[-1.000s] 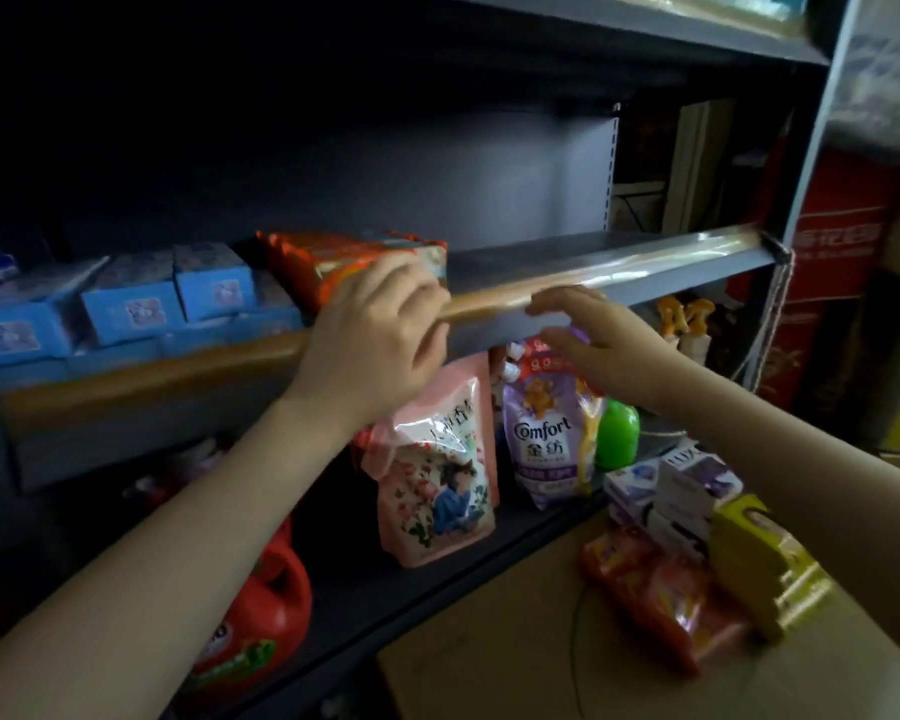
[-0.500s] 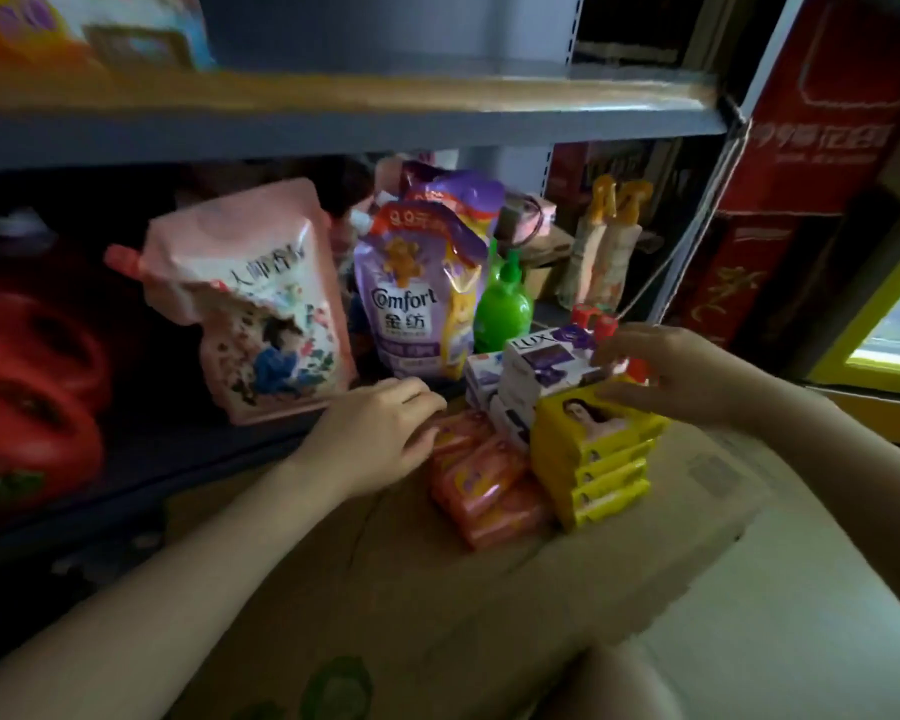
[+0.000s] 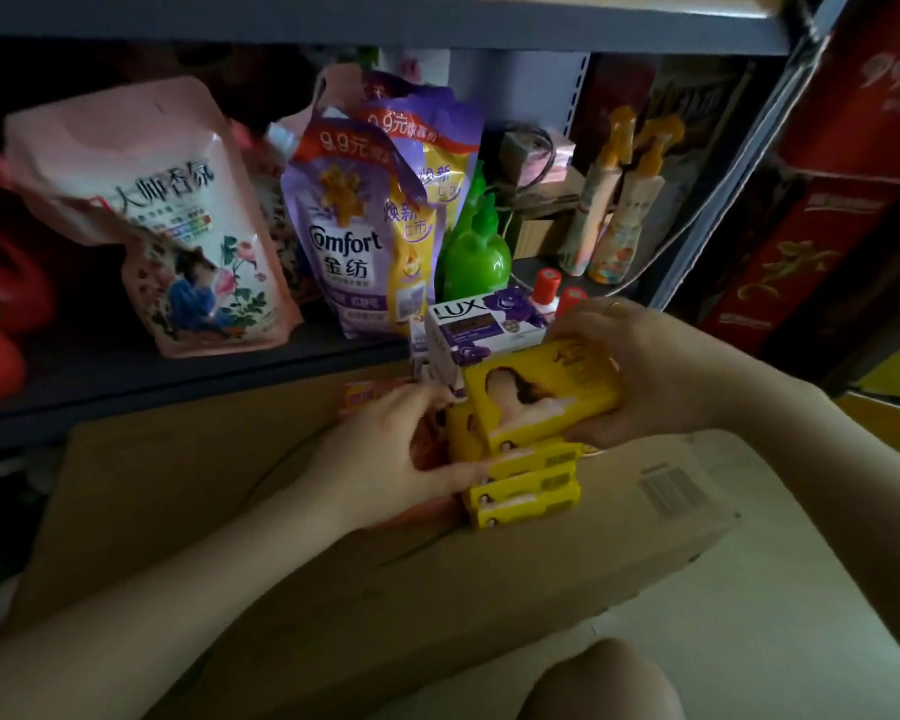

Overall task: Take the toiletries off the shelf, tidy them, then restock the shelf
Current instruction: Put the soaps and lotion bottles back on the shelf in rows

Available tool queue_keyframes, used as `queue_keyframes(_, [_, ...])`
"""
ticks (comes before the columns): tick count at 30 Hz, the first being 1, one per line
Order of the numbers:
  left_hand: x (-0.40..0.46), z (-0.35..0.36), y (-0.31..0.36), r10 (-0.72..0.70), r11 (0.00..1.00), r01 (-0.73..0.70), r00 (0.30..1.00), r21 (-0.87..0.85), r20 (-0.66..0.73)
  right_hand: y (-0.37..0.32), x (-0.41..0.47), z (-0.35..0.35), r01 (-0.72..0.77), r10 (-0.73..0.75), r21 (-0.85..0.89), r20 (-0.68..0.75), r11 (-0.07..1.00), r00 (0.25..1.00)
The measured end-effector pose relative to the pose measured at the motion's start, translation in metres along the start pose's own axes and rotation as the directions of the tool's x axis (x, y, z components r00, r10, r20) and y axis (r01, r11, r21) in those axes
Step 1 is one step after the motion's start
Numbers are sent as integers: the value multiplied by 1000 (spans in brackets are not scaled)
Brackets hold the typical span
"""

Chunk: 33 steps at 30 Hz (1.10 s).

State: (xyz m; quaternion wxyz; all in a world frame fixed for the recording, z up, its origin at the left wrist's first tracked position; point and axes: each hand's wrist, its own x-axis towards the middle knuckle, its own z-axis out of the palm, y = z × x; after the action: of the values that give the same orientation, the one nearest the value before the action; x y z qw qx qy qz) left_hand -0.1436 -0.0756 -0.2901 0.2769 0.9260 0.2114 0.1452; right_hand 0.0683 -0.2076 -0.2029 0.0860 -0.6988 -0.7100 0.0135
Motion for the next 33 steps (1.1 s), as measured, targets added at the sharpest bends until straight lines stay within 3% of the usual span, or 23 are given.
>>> queue_keyframes(5, [-4, 24, 12, -139, 987, 137, 990, -78, -23, 16, 15, -18, 8, 11, 169, -113, 986, 994])
queue_keyframes(13, [-2, 14, 21, -175, 980, 167, 982, 109, 68, 25, 52, -22, 105, -57, 219, -217, 970, 975])
queue_keyframes(18, [-7, -26, 33, -176, 981, 180, 982, -67, 69, 22, 80, -33, 162, -83, 259, -291, 952, 953])
queue_keyframes(21, [-14, -58, 36, -146, 964, 123, 986, -235, -83, 13, 99, -43, 196, -106, 260, -321, 946, 941])
queue_keyframes(24, [-16, -96, 37, -68, 947, -29, 955, -320, -287, 1, 116, -59, 246, -125, 255, -412, 935, 902])
queue_keyframes(29, [-2, -175, 32, 107, 946, -258, 820, -197, -562, -19, 147, -98, 361, -155, 238, -600, 902, 785])
queue_keyframes(33, [15, -241, 33, 224, 961, -276, 703, 31, -676, -32, 183, -134, 368, -75, 264, -714, 892, 696])
